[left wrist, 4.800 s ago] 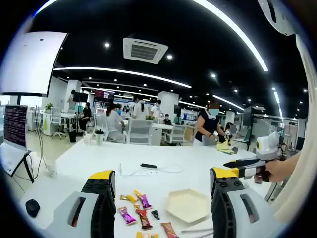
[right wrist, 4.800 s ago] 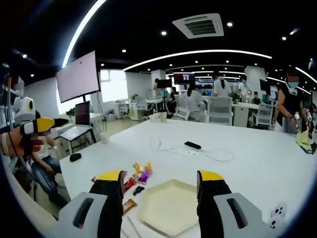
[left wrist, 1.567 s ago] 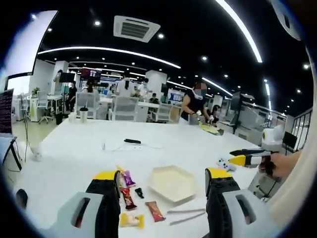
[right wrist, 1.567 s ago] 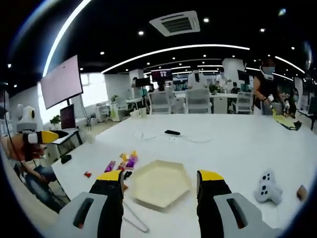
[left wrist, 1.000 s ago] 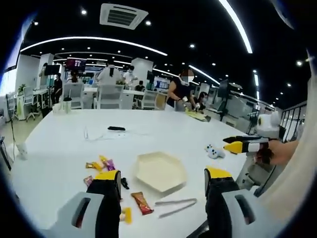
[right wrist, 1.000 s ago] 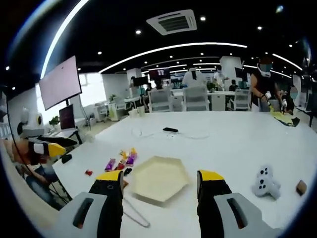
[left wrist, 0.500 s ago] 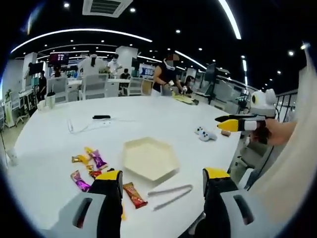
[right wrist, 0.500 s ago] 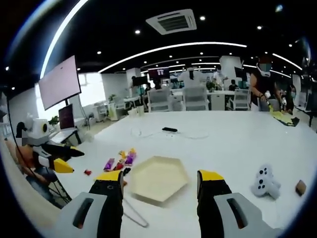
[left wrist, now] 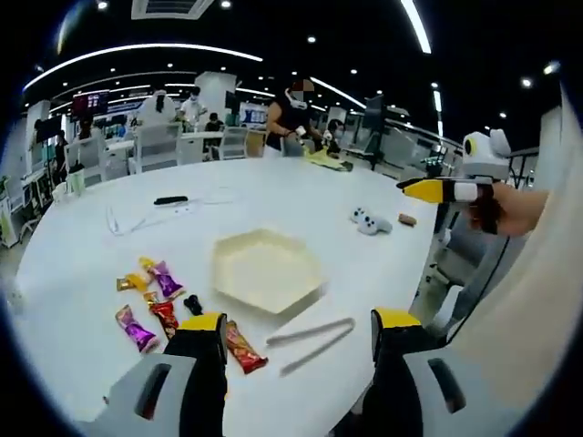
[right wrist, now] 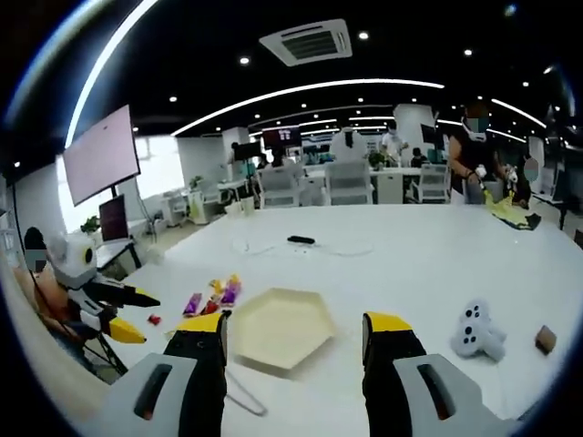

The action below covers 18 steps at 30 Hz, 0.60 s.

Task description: Place the target food into the container with the food tongs after gripping and lifting it, then release it inside without dropping or visibly crushing the food.

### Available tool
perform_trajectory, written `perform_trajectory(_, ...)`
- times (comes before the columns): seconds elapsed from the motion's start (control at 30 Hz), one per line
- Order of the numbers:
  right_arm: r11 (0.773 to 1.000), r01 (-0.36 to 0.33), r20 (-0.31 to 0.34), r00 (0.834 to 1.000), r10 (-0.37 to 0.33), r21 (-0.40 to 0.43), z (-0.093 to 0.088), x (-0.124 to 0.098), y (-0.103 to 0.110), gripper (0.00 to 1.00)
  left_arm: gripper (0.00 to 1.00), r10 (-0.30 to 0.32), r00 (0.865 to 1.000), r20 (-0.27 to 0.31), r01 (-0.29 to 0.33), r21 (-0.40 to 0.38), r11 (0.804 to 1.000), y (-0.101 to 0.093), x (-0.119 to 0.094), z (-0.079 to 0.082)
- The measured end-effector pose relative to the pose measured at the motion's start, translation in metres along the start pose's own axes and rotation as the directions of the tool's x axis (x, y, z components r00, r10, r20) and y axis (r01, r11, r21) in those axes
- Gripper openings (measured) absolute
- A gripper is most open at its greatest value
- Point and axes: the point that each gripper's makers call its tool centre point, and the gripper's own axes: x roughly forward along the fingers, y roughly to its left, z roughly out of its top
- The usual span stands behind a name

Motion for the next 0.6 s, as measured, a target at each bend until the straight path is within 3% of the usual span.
perform_trajectory(0.3, 1.000, 0.017, -0.010, 1.000, -0.017, -0.008, -0.001, -0.003, -0.004, 0.60, 0.62, -0.021, 0.999, -0.038, 0.022, 0.023, 1.000, -0.001, 0.010, -0.013)
perform_trajectory(0.43, 0.999, 0.029, -0.015, 0.999, -0.029, -0.014, -0.003, -0.004, -0.007, 0.61, 0.62, -0.039, 0.995, -0.090, 0.044, 0.050, 0.998, -0.004, 0.015, -0.025)
perform_trajectory(0.6, 0.999, 0.046, -0.012, 0.999, -0.046, -0.014, -0.002, -0.008, -0.011, 0.61, 0.61, -0.067, 0.991, -0.115, 0.076, 0.075, 0.994, -0.009, 0.021, -0.030)
